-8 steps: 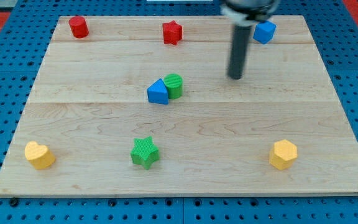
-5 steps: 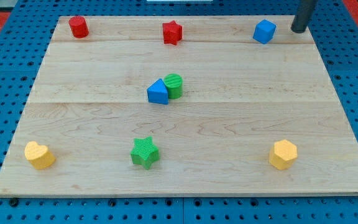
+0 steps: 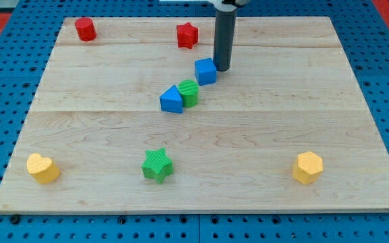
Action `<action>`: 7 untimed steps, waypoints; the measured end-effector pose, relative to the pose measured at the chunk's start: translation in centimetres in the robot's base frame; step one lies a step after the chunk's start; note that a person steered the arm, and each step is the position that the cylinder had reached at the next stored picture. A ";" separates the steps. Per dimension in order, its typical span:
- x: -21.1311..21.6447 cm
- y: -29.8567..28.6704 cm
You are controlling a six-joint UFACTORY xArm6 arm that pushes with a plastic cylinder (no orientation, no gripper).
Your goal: Group up the blue cube and red star with the triangle and green circle
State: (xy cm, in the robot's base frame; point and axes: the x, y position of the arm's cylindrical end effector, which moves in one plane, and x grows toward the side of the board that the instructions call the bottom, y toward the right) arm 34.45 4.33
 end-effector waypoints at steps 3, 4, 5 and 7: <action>0.0 -5.8; -4.9 -2.3; -9.8 -1.6; -11.1 -8.9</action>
State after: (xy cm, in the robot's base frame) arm 23.33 -4.59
